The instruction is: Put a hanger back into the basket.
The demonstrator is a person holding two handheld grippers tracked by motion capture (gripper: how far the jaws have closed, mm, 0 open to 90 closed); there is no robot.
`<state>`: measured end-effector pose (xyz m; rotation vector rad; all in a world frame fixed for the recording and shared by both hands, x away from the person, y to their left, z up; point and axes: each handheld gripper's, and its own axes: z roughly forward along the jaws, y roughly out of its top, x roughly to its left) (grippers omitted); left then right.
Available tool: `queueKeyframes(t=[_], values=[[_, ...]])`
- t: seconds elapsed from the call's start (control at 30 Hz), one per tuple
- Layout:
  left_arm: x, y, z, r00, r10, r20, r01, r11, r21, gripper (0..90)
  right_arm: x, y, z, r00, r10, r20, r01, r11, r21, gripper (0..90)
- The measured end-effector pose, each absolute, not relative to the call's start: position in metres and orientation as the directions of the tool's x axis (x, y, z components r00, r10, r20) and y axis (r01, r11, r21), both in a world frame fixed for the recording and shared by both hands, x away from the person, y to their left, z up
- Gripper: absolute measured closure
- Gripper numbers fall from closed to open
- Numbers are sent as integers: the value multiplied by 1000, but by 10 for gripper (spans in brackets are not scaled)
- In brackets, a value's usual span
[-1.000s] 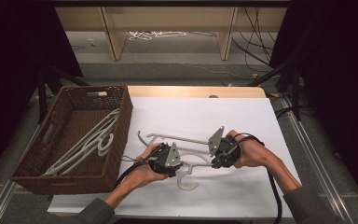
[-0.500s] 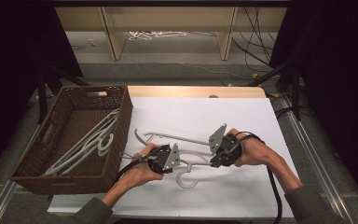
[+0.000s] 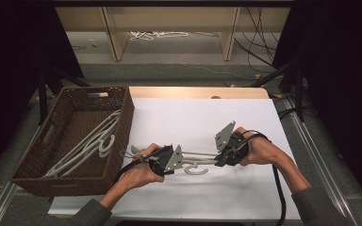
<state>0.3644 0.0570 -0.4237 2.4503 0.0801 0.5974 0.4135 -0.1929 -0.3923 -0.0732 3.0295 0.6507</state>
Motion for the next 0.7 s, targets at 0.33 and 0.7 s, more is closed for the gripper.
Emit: queueKeyframes(t=[0.33, 0.7], values=[[361, 60, -402, 932, 267, 246, 22, -718, 696, 792, 419, -201, -383, -983, 129, -128, 47, 862, 505, 633], [376, 82, -390, 904, 374, 205, 127, -695, 708, 792, 417, -208, -370, -931, 320, -176, 156, 784, 601, 427]])
